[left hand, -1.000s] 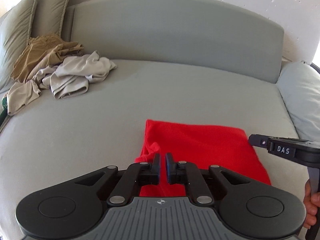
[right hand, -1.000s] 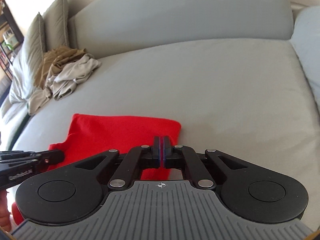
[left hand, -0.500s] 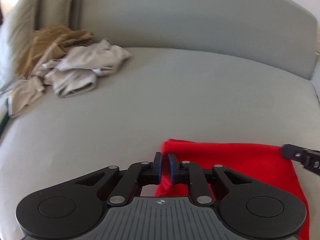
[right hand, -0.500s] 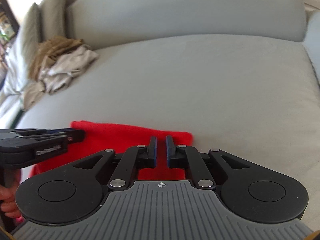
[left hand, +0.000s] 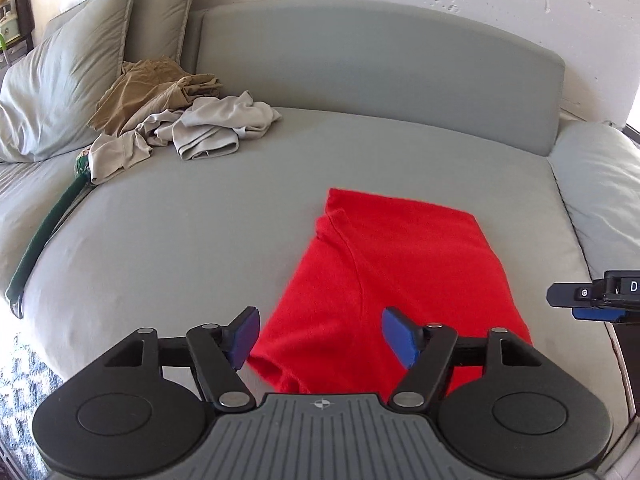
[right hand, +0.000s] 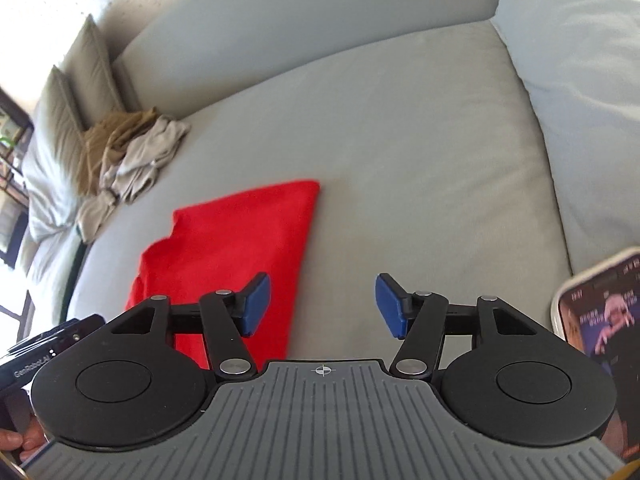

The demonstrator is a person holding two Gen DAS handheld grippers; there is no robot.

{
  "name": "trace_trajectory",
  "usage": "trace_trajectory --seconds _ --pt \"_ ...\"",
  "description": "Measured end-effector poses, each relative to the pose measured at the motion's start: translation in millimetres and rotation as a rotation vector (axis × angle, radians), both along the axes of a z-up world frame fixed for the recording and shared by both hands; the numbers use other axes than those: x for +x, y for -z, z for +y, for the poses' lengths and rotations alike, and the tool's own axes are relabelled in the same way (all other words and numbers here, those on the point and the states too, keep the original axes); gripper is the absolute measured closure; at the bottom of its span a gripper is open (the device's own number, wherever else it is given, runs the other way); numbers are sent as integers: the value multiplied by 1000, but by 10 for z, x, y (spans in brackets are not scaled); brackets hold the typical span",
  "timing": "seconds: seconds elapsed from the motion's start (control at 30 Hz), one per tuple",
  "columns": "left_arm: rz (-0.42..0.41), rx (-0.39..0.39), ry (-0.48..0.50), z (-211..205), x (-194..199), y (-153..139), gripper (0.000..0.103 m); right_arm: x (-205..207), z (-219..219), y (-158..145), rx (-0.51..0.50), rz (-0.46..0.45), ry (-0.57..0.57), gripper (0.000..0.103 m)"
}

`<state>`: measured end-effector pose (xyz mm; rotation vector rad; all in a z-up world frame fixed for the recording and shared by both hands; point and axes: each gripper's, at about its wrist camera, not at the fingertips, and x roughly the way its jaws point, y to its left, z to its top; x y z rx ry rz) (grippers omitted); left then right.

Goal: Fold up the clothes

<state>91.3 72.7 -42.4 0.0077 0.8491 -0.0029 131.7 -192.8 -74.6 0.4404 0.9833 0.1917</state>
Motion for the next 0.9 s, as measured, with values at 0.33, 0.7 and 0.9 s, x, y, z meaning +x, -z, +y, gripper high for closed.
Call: trace_trajectory --seconds 0.33,0.7,0.9 --pt "43 55 -35 -318 -465 24 18 -829 96 -74 61 26 -22 15" --pt "63 58 -72 -308 -641 40 14 -1077 111 -100 61 0 -13 17" --pt "72 49 -80 -275 -675 49 14 -1131 380 -283 -17 -153 -88 75"
